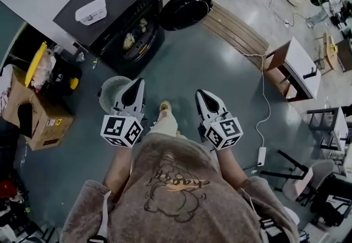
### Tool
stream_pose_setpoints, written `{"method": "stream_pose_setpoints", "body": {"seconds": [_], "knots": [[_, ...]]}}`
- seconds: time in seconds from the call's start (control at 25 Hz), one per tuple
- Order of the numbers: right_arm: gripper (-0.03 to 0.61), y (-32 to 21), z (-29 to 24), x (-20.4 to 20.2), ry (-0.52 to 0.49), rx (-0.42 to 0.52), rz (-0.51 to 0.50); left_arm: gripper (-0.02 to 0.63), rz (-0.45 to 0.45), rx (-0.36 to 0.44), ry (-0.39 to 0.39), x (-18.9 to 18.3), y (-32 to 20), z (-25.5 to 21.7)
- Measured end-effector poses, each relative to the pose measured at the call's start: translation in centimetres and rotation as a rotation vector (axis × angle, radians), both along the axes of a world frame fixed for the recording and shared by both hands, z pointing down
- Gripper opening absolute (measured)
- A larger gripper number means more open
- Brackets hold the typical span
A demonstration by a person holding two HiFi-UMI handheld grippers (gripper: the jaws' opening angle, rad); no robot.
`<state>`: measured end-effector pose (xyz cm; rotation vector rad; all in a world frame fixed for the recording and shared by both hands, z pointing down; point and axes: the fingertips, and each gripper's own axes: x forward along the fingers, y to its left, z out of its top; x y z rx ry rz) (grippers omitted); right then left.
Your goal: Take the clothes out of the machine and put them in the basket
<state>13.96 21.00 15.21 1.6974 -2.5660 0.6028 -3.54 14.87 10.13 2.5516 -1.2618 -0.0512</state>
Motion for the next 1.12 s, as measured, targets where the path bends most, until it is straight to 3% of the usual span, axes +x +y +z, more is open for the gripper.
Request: {"method": "stream_pose_setpoints", "body": {"seconds": [0.56, 0.88, 1.12], "knots": [[-0.011, -20.7, 0.1, 0.8, 0.043, 0.000, -0.190, 0.008, -0.101, -0.029, 0.000, 2.5, -17.5, 2.0], [-0.011, -28.8, 0.5, -0.2, 0.045, -0.007, -0.280, 0.008, -0.136, -0.036, -0.024, 3.0, -23.4, 2.0], [-0.011, -33.9, 0.9, -1.5, 0.051, -0.009, -0.395, 0.008, -0.216, -0.064, -0.028, 2.7, -26.7, 3.0]]}}
